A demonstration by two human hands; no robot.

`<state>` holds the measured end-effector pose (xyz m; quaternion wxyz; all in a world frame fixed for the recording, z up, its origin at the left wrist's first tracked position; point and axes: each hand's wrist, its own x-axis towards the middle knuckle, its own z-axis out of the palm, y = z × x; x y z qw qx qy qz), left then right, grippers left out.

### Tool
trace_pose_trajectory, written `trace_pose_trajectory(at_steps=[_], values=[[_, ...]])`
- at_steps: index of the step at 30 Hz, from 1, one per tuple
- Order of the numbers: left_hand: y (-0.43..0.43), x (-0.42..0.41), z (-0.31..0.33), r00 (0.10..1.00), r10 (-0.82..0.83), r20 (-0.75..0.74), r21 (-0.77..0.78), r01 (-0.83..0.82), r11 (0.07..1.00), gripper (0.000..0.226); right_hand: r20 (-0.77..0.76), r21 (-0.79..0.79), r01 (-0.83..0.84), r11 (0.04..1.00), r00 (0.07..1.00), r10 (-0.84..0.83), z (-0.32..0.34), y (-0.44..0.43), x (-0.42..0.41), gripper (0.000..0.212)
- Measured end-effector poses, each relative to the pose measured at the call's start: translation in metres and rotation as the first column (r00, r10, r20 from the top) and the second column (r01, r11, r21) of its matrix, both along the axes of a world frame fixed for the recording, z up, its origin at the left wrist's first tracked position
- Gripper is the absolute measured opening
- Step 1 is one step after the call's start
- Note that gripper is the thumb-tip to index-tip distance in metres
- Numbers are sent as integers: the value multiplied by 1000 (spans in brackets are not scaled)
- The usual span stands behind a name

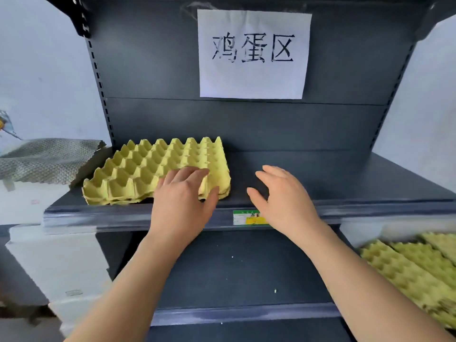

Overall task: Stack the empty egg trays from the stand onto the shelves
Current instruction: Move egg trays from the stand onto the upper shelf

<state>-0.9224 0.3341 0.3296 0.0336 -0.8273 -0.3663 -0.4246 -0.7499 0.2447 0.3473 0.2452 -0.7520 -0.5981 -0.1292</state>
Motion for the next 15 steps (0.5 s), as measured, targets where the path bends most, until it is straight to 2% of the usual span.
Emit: trace_pose_trajectory(at_steps=[7, 15], values=[[-74, 106, -31, 964, -259, -61, 15, 261, 965, 40, -5, 35, 222, 974, 975, -222, -32, -106, 80, 34], [-184, 258, -75, 884, -453, -115, -96, 444, 891, 39, -9, -77, 405, 911, 913, -407, -74, -244, 208, 36]])
